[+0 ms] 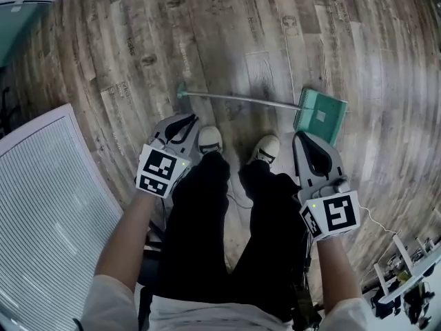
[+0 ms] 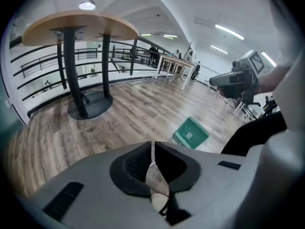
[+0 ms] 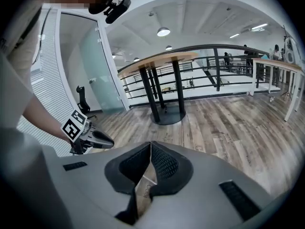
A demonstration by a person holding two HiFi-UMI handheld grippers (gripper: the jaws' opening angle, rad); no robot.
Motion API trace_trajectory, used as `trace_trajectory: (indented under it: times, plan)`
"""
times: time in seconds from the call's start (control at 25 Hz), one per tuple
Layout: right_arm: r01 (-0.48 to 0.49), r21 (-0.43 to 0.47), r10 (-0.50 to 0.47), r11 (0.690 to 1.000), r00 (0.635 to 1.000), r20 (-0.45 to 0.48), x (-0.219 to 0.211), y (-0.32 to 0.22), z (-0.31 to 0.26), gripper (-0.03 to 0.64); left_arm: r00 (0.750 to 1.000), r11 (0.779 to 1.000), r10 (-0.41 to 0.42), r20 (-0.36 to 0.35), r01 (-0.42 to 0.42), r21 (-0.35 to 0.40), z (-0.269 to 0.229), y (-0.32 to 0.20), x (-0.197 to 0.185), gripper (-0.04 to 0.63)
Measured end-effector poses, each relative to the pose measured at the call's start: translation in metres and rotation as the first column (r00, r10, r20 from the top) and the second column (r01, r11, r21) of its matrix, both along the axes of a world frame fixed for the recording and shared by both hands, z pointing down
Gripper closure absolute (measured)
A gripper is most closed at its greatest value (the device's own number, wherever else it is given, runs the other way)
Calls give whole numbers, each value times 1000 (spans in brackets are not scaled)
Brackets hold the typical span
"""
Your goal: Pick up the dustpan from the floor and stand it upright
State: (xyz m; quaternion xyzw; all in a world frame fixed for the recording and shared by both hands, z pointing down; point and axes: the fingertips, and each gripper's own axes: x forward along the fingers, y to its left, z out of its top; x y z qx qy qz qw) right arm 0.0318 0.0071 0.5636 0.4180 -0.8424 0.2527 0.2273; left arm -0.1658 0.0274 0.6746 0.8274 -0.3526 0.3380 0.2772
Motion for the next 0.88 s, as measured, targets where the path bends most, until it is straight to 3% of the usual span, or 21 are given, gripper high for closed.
trace_trajectory:
  times: [0.2,0.36,0.52,0.6,0.68,0.76,0.88]
  plan:
    - [22,13,-22,1000,1000,7,-5,-15,40,589,996,995,69,61,-65,-72,93,4,-12,520]
    - [40,30,-40,999,999,24,-9,-27,62,589,972,977,176,155,-154,-145,167,12,-28,483]
    - [51,62,-55,997,997,53,-15,-40,74,589,953,965,218,210,-180,-189,220,8,-49,460]
    - [54,74,-59,996,996,65,-16,-44,78,589,960,970,177,215,-133,-206,240,4,-64,451]
    - [56,85,-62,995,995,74,-18,-48,81,589,974,975,78,214,-30,-219,257,-4,-84,445]
    - [60,98,-68,993,995,77,-19,-52,84,589,971,971,11,238,46,-234,273,-9,-103,436]
    - [72,119,-81,990,994,76,-23,-58,91,589,956,963,30,292,50,-263,298,-7,-121,414]
